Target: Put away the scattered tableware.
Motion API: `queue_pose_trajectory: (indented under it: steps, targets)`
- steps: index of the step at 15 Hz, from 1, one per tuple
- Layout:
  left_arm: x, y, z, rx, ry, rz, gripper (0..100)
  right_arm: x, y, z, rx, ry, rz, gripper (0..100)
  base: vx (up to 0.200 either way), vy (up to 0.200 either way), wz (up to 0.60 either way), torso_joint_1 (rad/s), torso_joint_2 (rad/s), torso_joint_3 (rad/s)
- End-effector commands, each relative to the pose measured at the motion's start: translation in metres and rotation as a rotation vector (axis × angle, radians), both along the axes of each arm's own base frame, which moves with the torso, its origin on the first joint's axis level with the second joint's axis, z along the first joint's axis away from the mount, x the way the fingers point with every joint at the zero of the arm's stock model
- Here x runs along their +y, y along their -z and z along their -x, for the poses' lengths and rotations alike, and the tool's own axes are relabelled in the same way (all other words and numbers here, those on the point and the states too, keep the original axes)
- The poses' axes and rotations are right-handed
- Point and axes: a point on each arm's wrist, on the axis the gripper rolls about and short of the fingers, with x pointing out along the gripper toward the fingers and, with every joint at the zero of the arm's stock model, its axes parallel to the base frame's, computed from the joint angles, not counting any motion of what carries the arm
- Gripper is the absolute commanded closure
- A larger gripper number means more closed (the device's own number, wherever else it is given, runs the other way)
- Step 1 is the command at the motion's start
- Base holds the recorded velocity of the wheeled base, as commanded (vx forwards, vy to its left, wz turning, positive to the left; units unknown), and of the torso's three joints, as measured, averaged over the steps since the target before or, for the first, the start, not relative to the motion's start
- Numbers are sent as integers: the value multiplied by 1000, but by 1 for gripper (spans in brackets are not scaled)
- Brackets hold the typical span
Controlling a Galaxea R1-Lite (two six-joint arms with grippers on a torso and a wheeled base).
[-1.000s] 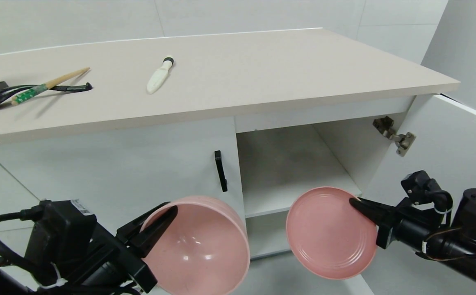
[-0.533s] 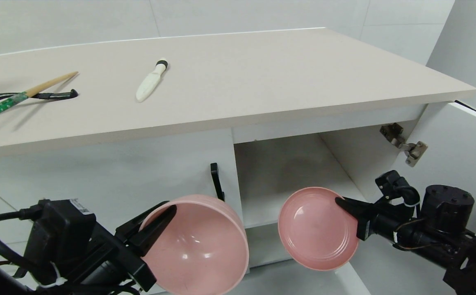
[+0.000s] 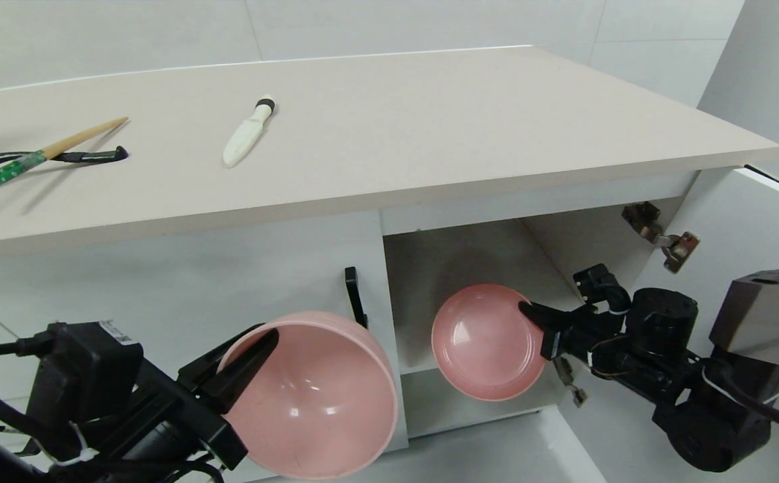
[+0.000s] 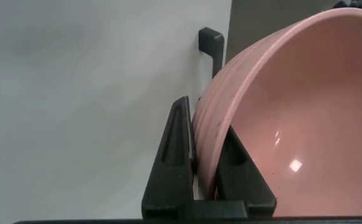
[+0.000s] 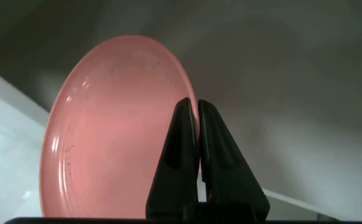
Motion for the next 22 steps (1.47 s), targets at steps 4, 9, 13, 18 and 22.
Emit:
queue_pose_trajectory:
  steps: [4,9,13,18,22]
  targets:
    - [8,0,-5,-2,-54,2,100,11,18,-36,-30,51,-29,100,0,0,0,0,0,0]
    - [8,-1,-4,-3,-54,3,100,13,33,-56,-31,101,-52,100,0,0,0,0,0,0]
    - [8,-1,-4,-3,-54,3,100,14,35,-72,-57,142,-93,100,0,0,0,0,0,0]
    - [8,-1,-4,-3,-54,3,100,14,35,-89,-104,160,-116,100,0,0,0,0,0,0]
    - [8,0,-5,-2,-54,2,100,17,38,-98,-105,160,-117,100,0,0,0,0,0,0]
